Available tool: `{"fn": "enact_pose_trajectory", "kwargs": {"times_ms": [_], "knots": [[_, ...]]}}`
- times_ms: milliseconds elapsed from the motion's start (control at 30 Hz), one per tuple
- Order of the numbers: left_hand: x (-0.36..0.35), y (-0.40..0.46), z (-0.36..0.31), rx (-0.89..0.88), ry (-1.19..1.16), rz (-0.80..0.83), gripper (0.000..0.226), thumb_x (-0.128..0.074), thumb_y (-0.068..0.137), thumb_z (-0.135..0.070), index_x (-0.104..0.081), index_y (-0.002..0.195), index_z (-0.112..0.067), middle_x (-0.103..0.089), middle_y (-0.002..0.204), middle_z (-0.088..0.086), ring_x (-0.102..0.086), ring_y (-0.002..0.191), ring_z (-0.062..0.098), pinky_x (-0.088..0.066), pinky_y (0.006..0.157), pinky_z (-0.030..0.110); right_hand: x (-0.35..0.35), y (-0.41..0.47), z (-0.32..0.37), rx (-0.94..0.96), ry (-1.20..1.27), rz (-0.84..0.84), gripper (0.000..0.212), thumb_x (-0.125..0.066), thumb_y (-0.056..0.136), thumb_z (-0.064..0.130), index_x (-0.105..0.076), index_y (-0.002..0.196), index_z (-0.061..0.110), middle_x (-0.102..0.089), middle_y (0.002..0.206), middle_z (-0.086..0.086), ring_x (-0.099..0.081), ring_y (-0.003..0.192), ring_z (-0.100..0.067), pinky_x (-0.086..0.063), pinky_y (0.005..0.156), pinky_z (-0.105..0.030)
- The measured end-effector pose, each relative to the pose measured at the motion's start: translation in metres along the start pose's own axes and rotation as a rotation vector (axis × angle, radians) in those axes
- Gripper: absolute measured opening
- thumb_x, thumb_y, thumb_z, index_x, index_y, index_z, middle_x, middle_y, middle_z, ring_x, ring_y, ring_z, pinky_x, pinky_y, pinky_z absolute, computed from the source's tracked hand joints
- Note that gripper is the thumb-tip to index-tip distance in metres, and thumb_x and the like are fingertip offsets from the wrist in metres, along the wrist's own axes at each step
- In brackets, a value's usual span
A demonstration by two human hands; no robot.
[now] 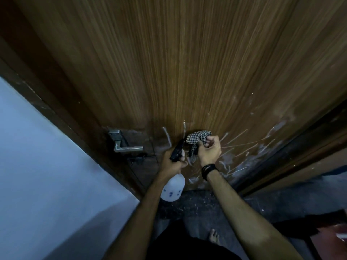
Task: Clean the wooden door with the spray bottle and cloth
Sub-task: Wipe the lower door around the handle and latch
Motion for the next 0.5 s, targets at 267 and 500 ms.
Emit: {"fn": "enact_pose_trajectory", "kwargs": {"times_ms": [267, 500], "knots": [[0.038, -0.012, 0.012, 0.060, -0.075, -0.028, 0.031, -0.064, 0.088, 0.016, -0.057, 0.079, -0.013, -0.056, 0.068, 0.000, -0.050, 0.051, 0.011, -0.041, 0.050, 0.027, -0.018, -0.019, 0.062, 0.169, 0.107, -0.086, 0.038, -0.082, 0.074, 0.001, -0.052, 0.082, 0.022, -0.057, 0.084, -0.004, -0.050, 0.069, -0.011, -0.044, 0.064, -0.018], [0.064, -0.022, 0.029, 0.057, -0.063, -0.090, 0.024, -0.064, 0.086, 0.017, -0.058, 0.080, -0.006, -0.058, 0.067, 0.006, -0.054, 0.046, 0.008, -0.043, 0.044, 0.022, -0.040, -0.036, 0.037, 0.061, 0.124, -0.066, 0.040, -0.081, 0.072, -0.005, -0.054, 0.082, 0.023, -0.054, 0.083, -0.003, -0.049, 0.069, -0.012, -0.048, 0.068, -0.030]]}}
Point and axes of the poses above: each hand's wrist, its own y-axis towards the middle knuckle, its own x-axis out of the back of the hand, z = x × y, the point moved 5 cm from there along y, towards the middle knuckle
